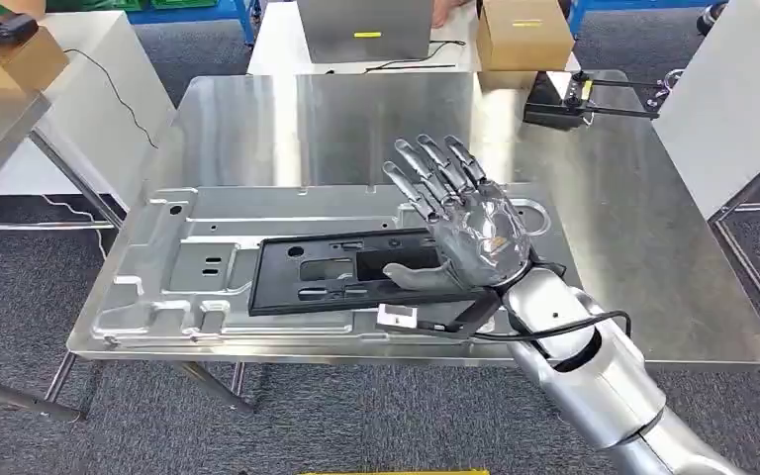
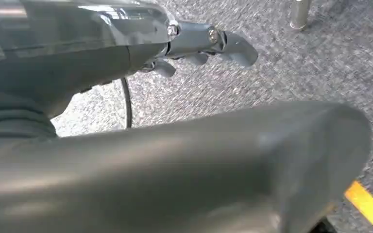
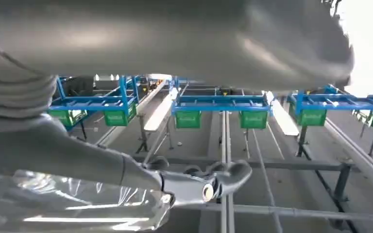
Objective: Take the parts from the cabinet and place them on the table.
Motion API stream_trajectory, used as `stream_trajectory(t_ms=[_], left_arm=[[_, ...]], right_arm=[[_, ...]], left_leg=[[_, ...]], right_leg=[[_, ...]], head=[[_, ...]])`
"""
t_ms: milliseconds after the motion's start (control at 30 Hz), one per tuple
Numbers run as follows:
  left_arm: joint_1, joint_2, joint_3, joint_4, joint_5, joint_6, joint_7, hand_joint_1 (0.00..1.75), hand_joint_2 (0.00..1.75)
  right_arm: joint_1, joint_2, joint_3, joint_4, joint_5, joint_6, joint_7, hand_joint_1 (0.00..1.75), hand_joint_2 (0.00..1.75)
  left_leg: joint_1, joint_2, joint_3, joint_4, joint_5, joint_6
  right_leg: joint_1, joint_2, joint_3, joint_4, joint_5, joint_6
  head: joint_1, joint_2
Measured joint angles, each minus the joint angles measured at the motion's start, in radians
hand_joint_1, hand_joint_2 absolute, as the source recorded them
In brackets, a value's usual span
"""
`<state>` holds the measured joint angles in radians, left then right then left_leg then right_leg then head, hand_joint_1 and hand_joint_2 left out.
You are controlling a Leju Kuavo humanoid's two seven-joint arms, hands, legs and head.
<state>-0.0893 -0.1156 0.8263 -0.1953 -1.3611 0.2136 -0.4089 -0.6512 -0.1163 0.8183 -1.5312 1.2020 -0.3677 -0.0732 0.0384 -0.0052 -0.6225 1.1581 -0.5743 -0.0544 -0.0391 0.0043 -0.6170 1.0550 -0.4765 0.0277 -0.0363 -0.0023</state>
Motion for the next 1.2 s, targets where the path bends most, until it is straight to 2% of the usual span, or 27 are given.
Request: stream_trajectory(t_ms=[67,100,133,167,233,267,300,400,433,467,500,567,600,633,667,733,767,800,900,933,967,1000,1067,1100,1133,1167,1200], left_arm=[[0.002,0.0,0.0,0.0,0.0,0.0,0.001,0.0,0.0],[0.003,0.0,0.0,0.0,0.0,0.0,0.001,0.0,0.0],[0.002,0.0,0.0,0.0,0.0,0.0,0.002,0.0,0.0],[0.002,0.0,0.0,0.0,0.0,0.0,0.002,0.0,0.0],[0.002,0.001,0.0,0.0,0.0,0.0,0.002,0.0,0.0],[0.001,0.001,0.0,0.0,0.0,0.0,0.002,0.0,0.0],[0.0,0.0,0.0,0.0,0.0,0.0,0.002,0.0,0.0],[0.004,0.0,0.0,0.0,0.0,0.0,0.002,0.0,0.0],[0.003,0.001,0.0,0.0,0.0,0.0,0.002,0.0,0.0],[0.003,0.001,0.001,0.0,0.0,0.0,0.002,0.0,0.0],[0.002,0.001,0.001,0.0,0.0,0.0,0.002,0.0,0.0],[0.001,0.001,0.001,0.0,0.0,0.0,0.002,0.0,0.0],[0.002,0.001,0.001,0.0,0.0,0.0,0.002,0.0,0.0],[0.004,0.001,0.001,0.0,0.0,0.0,0.002,0.0,0.0],[0.004,0.001,0.001,0.0,0.0,0.0,0.002,0.0,0.0],[0.003,0.001,0.001,0.0,0.0,0.0,0.002,0.0,0.0],[0.004,0.001,0.001,0.0,0.0,0.0,0.002,0.0,0.0],[0.003,0.0,0.001,0.0,0.0,0.0,0.002,0.0,0.0],[0.004,0.001,0.001,0.0,0.0,0.0,0.002,0.0,0.0],[0.003,0.001,0.001,0.0,0.0,0.0,0.002,0.0,0.0],[0.003,0.001,0.001,0.0,0.0,0.0,0.002,0.0,0.0],[0.003,0.001,0.001,0.0,0.0,0.0,0.001,0.0,0.0],[0.004,0.001,0.001,0.0,0.0,0.0,0.002,0.0,0.0],[0.004,0.001,0.001,0.0,0.0,0.0,0.002,0.0,0.0],[0.004,0.001,0.001,0.0,0.0,0.0,0.002,0.0,0.0],[0.004,0.001,0.001,0.0,0.0,0.0,0.002,0.0,0.0],[0.004,0.001,0.001,0.0,0.0,0.0,0.002,0.0,0.0]], right_arm=[[0.007,0.002,0.007,0.0,0.0,0.0,-0.002,0.0,0.0],[0.011,0.003,0.013,0.0,0.0,0.0,-0.003,0.0,0.0],[0.014,0.004,0.016,0.0,0.0,0.0,-0.003,0.0,0.0],[0.014,0.005,0.021,0.0,0.0,0.0,-0.003,0.0,0.0],[0.014,0.008,0.026,0.0,-0.002,0.0,-0.003,0.0,0.0],[0.014,0.008,0.028,0.0,-0.004,-0.001,-0.003,0.0,0.0],[0.013,0.008,0.03,0.0,-0.006,-0.001,-0.003,0.0,0.0],[0.013,0.008,0.039,0.0,-0.008,-0.002,-0.003,0.0,0.0],[0.013,0.008,0.04,0.0,-0.009,-0.002,-0.003,0.0,0.0],[0.013,0.008,0.04,0.0,-0.01,-0.003,-0.003,0.0,0.0],[0.012,0.008,0.04,0.0,-0.011,-0.003,-0.003,0.0,0.0],[0.015,0.008,0.04,0.0,-0.014,-0.003,-0.003,0.0,0.0],[0.017,0.008,0.041,0.0,-0.015,-0.003,-0.003,0.0,0.0],[0.02,0.008,0.042,0.0,-0.016,-0.003,-0.003,0.0,0.0],[0.02,0.008,0.042,0.0,-0.018,-0.003,-0.003,0.0,0.0],[0.019,0.008,0.042,0.0,-0.022,-0.004,-0.003,0.0,0.0],[0.017,0.008,0.041,0.0,-0.024,-0.005,-0.003,0.0,0.0],[0.016,0.008,0.04,0.0,-0.026,-0.006,-0.003,0.0,0.0],[0.018,0.005,0.041,0.0,-0.028,-0.007,-0.003,0.0,0.0],[0.017,0.005,0.04,0.0,-0.029,-0.007,-0.003,0.0,0.0],[0.016,0.006,0.041,0.0,-0.029,-0.007,-0.003,0.0,0.0],[0.016,0.007,0.04,0.0,-0.03,-0.007,-0.003,0.0,0.0],[0.017,0.007,0.042,0.0,-0.032,-0.007,-0.005,0.0,0.0],[0.018,0.006,0.042,0.0,-0.034,-0.006,-0.005,0.0,0.0],[0.02,0.006,0.042,0.0,-0.035,-0.006,-0.005,0.0,0.0],[0.021,0.006,0.042,0.0,-0.035,-0.006,-0.006,0.0,0.0],[0.022,0.006,0.042,0.0,-0.036,-0.006,-0.006,0.0,0.0]], left_leg=[[-0.009,0.0,-0.08,0.171,-0.067,0.001],[-0.01,0.0,-0.098,0.208,-0.068,0.003],[-0.012,0.0,-0.095,0.197,-0.05,0.006],[-0.013,0.0,-0.072,0.143,-0.012,0.008],[-0.011,0.0,0.008,-0.035,0.078,0.01],[-0.013,-0.001,0.023,-0.066,0.065,0.009],[-0.015,-0.004,0.022,-0.083,0.065,0.014],[-0.021,-0.007,0.015,-0.077,0.071,0.03],[-0.014,-0.005,0.015,-0.082,0.077,0.039],[-0.014,-0.004,0.014,-0.082,0.079,0.043],[-0.014,-0.004,0.011,-0.082,0.081,0.047],[-0.018,-0.002,0.005,-0.082,0.084,0.053],[-0.02,-0.002,0.002,-0.081,0.086,0.055],[-0.021,-0.001,0.001,-0.081,0.087,0.057],[-0.022,-0.001,0.001,-0.081,0.087,0.057],[-0.024,-0.003,0.004,-0.082,0.088,0.057],[-0.023,-0.002,0.004,-0.082,0.089,0.056],[-0.031,-0.003,-0.002,-0.078,0.091,0.051],[-0.025,-0.002,-0.003,-0.089,0.102,0.034],[-0.03,-0.003,-0.004,-0.087,0.101,0.028],[-0.026,-0.002,-0.007,-0.075,0.084,0.026],[-0.028,-0.002,-0.021,-0.033,0.047,0.026],[-0.026,-0.002,-0.082,0.126,-0.038,0.023],[-0.026,-0.002,-0.105,0.192,-0.061,0.021],[-0.024,-0.002,-0.108,0.211,-0.059,0.02],[-0.02,-0.002,-0.087,0.181,-0.037,0.018],[-0.016,-0.002,-0.045,0.107,0.002,0.016]], right_leg=[[0.007,-0.002,0.0,0.0,0.0,-0.006],[0.009,-0.002,0.0,0.001,0.0,-0.007],[0.011,-0.001,0.001,0.001,0.0,-0.007],[0.011,0.0,0.001,0.002,0.0,-0.007],[0.009,0.002,0.006,0.004,-0.002,-0.004],[0.014,0.002,0.003,0.006,-0.003,0.001],[0.019,0.003,-0.003,0.011,-0.003,0.004],[0.015,0.002,0.0,-0.002,0.008,0.021],[0.014,0.002,-0.002,0.0,0.002,0.022],[0.015,0.001,-0.01,0.023,-0.022,0.025],[0.017,0.001,-0.033,0.077,-0.06,0.026],[0.018,0.001,-0.102,0.236,-0.134,0.026],[0.018,0.001,-0.124,0.291,-0.15,0.026],[0.019,0.001,-0.124,0.297,-0.141,0.024],[0.02,0.001,-0.099,0.257,-0.113,0.022],[0.028,0.001,-0.007,0.089,-0.031,0.01],[0.034,0.001,0.03,0.016,-0.013,0.001],[0.04,0.001,0.04,-0.005,-0.023,-0.004],[0.044,0.004,0.033,-0.006,-0.019,-0.01],[0.033,0.002,0.035,-0.015,-0.011,-0.017],[0.029,-0.001,0.034,-0.019,-0.007,-0.019],[0.028,-0.003,0.033,-0.019,-0.005,-0.023],[0.028,-0.005,0.027,-0.018,-0.001,-0.029],[0.028,-0.006,0.023,-0.018,0.002,-0.03],[0.027,-0.006,0.02,-0.018,0.004,-0.029],[0.025,-0.006,0.018,-0.017,0.006,-0.027],[0.022,-0.005,0.018,-0.016,0.007,-0.025]], head=[[-0.018,0.0],[-0.023,0.0],[-0.025,0.0],[-0.029,0.0],[-0.037,0.0],[-0.042,0.0],[-0.043,0.0],[-0.026,0.0],[-0.022,0.0],[-0.015,0.0],[-0.004,0.0],[0.01,0.0],[0.013,0.0],[0.015,0.0],[0.018,0.0],[0.022,0.0],[0.024,0.0],[0.024,0.0],[0.024,0.0],[0.024,0.0],[0.024,0.0],[0.015,0.0],[0.003,0.0],[0.0,0.0],[-0.005,0.0],[-0.01,0.0],[-0.014,0.0]])
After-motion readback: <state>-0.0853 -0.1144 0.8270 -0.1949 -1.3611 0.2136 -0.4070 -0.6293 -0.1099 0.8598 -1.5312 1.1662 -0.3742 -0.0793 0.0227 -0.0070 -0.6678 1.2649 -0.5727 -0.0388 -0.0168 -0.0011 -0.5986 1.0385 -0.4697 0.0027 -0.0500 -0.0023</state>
